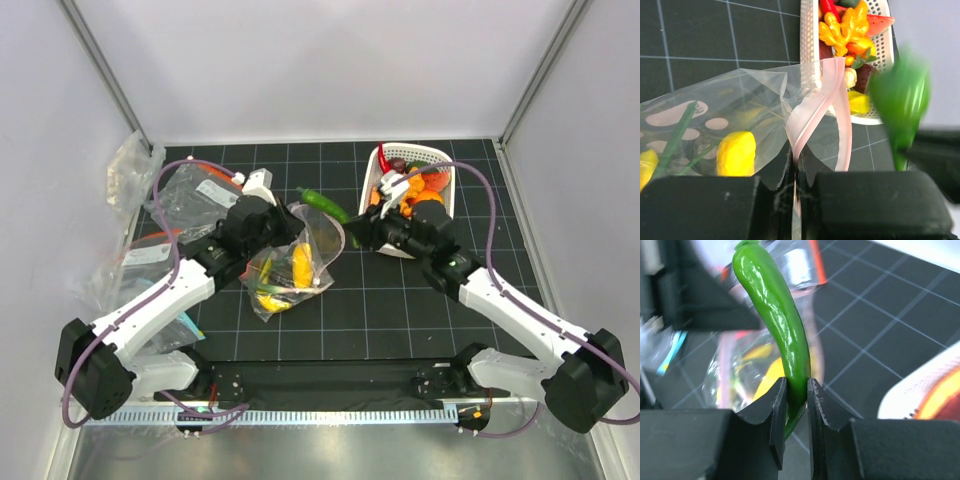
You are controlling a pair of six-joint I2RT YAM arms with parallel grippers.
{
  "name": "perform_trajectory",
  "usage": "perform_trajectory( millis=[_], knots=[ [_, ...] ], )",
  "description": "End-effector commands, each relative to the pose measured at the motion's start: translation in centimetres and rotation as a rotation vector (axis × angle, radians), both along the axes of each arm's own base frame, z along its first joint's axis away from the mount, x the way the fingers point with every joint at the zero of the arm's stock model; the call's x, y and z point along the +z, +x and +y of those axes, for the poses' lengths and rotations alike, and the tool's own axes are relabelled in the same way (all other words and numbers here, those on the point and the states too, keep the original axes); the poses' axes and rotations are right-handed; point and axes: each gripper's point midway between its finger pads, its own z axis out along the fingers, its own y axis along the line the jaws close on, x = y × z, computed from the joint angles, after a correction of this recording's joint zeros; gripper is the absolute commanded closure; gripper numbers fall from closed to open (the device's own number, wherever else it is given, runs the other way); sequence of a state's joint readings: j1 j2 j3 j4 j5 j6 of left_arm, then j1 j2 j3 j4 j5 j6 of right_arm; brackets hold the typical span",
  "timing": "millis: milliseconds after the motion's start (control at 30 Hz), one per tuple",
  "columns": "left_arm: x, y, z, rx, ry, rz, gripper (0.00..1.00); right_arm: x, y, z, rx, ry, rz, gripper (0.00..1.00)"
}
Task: Place the food in the zip-top bag and seal the zipper
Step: Place the fake vegetable in the zipper food storage bag.
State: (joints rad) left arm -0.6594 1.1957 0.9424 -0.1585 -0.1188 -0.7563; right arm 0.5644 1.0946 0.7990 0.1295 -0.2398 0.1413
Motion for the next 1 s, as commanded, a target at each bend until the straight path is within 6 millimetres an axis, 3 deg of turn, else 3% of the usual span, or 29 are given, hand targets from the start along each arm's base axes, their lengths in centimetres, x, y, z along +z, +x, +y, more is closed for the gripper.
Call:
perform_trajectory(
  millis=[0,133,333,500,533,667,967],
  knots=[
    [2.0,0.9,1.3,0.062,-0.028,-0.027,0.92,2.0,-1.2,2.1,0.092,-0.067,-0.123,0.81],
    [1.7,1.7,3.4,0.131,-0.049,-0.017,0.93,1.7,-1.5,2.6,0.105,-0.092,-0.124,0.82],
    [2.2,1.8,4.7,0.187,-0.046,-0.035,0.93,1.1,-1.4,3.0,0.106,-0.142,-0.117,0.82],
    [3.5,1.3,6.1,0.23,-0.052,-0.091,0.93,-0.1,-1.0,3.4,0.104,-0.187,-0.084,0.83],
    [3.7,1.2,6.2,0.226,-0.049,-0.106,0.93,0.4,-0.8,3.5,0.098,-0.184,-0.092,0.83],
    [4.1,0.9,5.6,0.182,-0.053,-0.117,0.94,-1.6,-0.2,3.3,0.072,-0.264,-0.024,0.84],
    [4.2,0.7,2.2,0.108,0.093,-0.145,0.96,-3.3,0.0,4.2,0.053,-0.377,-0.008,0.85]
  ],
)
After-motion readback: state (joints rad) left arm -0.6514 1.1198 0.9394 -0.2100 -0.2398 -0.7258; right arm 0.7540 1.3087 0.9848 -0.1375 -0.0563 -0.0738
